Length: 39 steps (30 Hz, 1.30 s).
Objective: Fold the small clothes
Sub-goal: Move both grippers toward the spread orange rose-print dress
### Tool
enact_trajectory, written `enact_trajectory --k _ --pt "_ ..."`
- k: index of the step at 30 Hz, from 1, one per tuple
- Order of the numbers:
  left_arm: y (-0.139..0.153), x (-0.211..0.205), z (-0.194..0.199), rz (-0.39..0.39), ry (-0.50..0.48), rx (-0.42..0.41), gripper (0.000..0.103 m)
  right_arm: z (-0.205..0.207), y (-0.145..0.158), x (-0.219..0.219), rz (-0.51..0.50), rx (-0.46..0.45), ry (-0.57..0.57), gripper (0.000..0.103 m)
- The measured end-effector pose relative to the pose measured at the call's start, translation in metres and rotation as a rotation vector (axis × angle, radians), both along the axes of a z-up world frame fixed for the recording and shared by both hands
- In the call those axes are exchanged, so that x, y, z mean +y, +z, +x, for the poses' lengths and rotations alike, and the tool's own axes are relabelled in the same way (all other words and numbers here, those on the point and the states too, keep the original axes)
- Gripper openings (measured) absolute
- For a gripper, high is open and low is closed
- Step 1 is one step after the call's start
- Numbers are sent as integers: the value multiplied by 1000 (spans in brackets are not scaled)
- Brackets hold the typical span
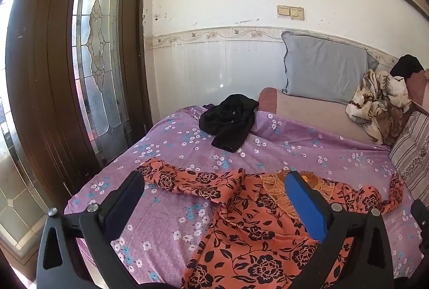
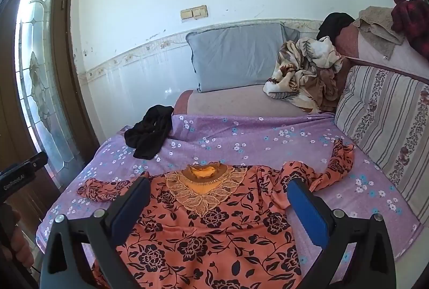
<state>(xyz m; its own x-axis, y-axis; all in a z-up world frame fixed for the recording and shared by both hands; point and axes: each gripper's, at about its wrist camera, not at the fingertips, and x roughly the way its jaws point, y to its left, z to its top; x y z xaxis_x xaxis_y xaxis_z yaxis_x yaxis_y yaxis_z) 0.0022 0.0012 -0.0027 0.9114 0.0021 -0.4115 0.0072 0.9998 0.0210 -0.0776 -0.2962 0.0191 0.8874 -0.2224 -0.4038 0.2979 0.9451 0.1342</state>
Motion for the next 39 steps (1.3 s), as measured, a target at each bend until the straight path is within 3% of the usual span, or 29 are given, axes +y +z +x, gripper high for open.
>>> enact_trajectory --k 23,33,39 --pt "-15 -17 27 31 12 44 103 38 -13 -10 4 17 33 103" --pt "-30 -44 54 61 -10 67 103 60 -33 -45 73 96 -8 103" --pt "-49 -66 82 76 -45 101 103 77 -52 -83 127 85 -43 103"
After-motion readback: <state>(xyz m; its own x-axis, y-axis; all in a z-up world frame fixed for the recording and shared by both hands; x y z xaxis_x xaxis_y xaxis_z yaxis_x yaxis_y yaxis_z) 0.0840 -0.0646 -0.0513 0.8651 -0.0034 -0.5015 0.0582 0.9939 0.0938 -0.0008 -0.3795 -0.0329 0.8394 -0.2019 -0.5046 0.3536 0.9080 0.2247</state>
